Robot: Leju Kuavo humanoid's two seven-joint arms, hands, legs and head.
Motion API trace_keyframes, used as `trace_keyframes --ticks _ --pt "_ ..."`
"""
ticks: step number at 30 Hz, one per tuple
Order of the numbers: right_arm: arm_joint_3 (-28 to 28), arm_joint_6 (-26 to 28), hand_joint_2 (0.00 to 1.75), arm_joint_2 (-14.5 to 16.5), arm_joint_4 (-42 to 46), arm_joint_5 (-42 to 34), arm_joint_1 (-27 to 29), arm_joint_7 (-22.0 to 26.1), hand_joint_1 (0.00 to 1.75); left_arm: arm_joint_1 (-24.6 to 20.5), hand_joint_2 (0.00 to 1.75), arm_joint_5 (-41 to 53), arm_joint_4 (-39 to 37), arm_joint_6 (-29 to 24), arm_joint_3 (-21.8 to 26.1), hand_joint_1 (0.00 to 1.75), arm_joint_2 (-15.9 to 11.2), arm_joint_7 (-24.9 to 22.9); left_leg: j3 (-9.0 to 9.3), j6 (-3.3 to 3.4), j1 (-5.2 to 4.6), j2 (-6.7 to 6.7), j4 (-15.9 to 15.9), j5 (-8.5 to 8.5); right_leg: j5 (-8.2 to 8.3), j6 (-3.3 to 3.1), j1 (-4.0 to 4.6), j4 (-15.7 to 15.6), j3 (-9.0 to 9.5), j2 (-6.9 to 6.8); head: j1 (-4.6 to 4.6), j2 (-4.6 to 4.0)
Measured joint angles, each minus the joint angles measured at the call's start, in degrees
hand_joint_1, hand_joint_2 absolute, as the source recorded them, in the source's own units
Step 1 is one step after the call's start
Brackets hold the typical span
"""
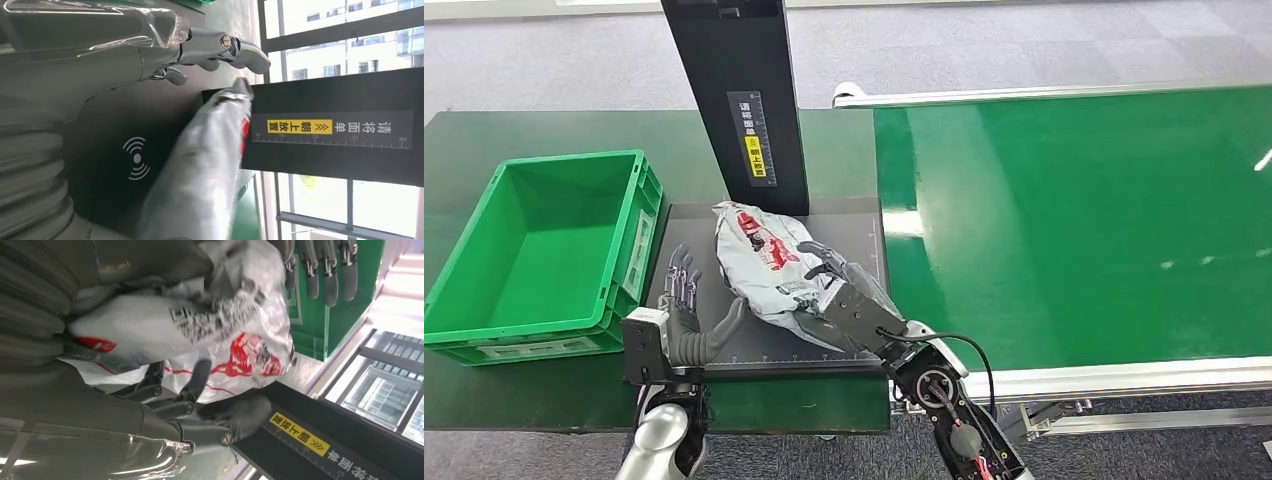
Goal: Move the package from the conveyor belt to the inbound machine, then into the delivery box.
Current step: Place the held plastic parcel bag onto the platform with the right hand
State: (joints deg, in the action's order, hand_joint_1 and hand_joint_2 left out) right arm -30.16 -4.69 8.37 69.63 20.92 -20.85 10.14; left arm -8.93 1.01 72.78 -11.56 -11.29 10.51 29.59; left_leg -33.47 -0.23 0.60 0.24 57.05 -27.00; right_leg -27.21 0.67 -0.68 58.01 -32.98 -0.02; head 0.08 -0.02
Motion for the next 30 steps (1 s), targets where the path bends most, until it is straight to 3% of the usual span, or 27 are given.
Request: trace_keyframes --ticks 13,20,30 --pt "4.4 0.9 1.75 -2.6 0.5 -1.2 1.3 2.4 0.00 1.4 1.75 0.9 1.4 0.6 1.0 0.00 0.0 -0.3 0.02 0.00 -0.01 -0.01 0.0 -0.01 0.00 0.00 -0.01 0.0 -0.02 0.00 -0.01 0.02" --pt "10.7 1.1 1.75 -5.4 7.0 -6.3 6.5 6.7 0.00 2.1 1.75 1.9 2.6 1.3 1.6 0.00 0.0 -0.5 -0.02 0.01 -0.03 -0.02 0.0 -0.02 0.00 0.01 -0.04 0.0 -0.01 0.00 0.00 0.01" --pt "17.2 2.3 1.75 -6.6 15.5 -8.9 11.5 8.5 0.00 3.0 1.75 3.8 3.5 3.6 2.0 0.00 0.1 -1.4 0.00 0.00 -0.02 -0.02 0.0 -0.03 0.00 0.01 -0.03 0.0 -0.02 0.00 -0.01 0.01"
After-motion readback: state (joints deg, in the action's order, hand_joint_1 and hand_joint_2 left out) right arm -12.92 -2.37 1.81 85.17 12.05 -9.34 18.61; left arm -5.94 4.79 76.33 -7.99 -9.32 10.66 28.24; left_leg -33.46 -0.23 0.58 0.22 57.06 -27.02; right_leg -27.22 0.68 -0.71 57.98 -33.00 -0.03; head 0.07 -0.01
